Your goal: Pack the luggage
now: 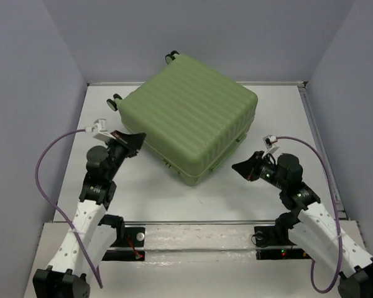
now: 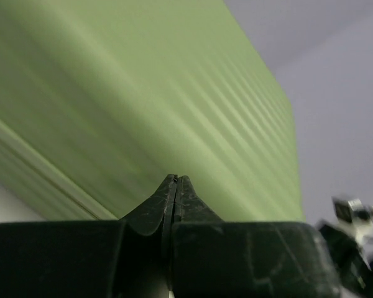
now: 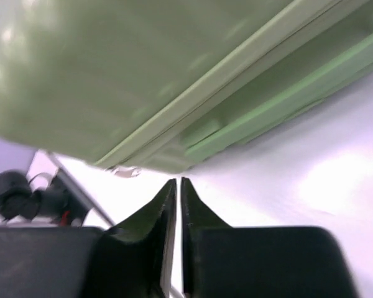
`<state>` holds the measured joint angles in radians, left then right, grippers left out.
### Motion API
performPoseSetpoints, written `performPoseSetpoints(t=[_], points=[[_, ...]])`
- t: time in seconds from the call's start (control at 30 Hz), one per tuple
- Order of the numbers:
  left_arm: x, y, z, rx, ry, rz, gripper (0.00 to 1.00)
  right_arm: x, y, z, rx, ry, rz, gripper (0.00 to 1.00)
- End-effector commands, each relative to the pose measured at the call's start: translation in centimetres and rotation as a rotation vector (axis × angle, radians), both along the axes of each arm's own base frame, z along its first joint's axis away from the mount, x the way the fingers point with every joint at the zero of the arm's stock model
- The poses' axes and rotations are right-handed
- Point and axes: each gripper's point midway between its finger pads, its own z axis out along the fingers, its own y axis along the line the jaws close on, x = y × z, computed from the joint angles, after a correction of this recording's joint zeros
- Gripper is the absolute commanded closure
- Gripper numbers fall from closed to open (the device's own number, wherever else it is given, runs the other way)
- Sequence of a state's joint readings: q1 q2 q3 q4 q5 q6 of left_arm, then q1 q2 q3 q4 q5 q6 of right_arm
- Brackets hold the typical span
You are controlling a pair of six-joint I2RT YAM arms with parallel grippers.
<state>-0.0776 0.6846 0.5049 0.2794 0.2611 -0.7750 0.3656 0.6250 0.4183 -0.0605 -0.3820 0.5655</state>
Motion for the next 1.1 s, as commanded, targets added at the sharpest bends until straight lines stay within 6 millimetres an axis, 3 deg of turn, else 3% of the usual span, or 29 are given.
performPoseSetpoints(t=[0.0, 0.03, 0.1, 0.17, 0.2, 0.27, 0.3, 0.37, 0.43, 0.7, 0.83, 1.07], points=[[-3.6, -5.2, -2.0, 0.096, -0.025, -0.172, 0.94, -4.2, 4.4, 2.0, 0.116, -0.110, 0.218, 0.75], [-4.4, -6.6, -2.9, 0.105, -0.007, -0.211, 0.94, -4.6, 5.0, 1.6, 0.102, -0.123, 0.238, 0.62], [-5.0, -7.8, -4.7, 0.121, 0.033, -0.241, 0.94, -5.1, 6.8, 0.5, 0.074, -0.111, 0.299, 0.54], [-5.7, -9.0, -7.0, 0.139, 0.077, -0.274, 0.94, -6.6, 9.5, 0.1, 0.044, -0.153, 0.374, 0.47], [-5.9, -9.3, -7.9, 0.144, 0.093, -0.283, 0.94, -5.5, 10.1, -1.5, -0.027, -0.142, 0.312, 0.47], [-6.2, -10.1, -8.4, 0.147, 0.092, -0.308, 0.94, -6.0, 11.9, -1.3, -0.063, -0.182, 0.321, 0.46], [-6.2, -10.3, -8.6, 0.151, 0.094, -0.316, 0.94, -5.5, 12.3, -2.2, -0.094, -0.172, 0.295, 0.45], [-6.3, -10.9, -8.8, 0.169, 0.092, -0.339, 0.94, -4.5, 12.7, -1.8, -0.086, -0.206, 0.242, 0.45], [-6.1, -11.4, -8.5, 0.178, 0.080, -0.349, 0.94, -3.6, 12.7, -2.7, -0.108, -0.202, 0.198, 0.45], [-6.7, -13.6, -9.2, 0.184, 0.079, -0.420, 0.94, -1.2, 13.6, -2.8, -0.100, -0.245, 0.086, 0.45], [-7.0, -14.0, -9.3, 0.184, 0.080, -0.434, 0.94, -1.1, 14.3, -2.8, -0.073, -0.268, 0.074, 0.48], [-7.5, -14.5, -9.9, 0.185, 0.093, -0.446, 0.94, 0.0, 13.6, -2.1, -0.011, -0.302, -0.055, 0.64]])
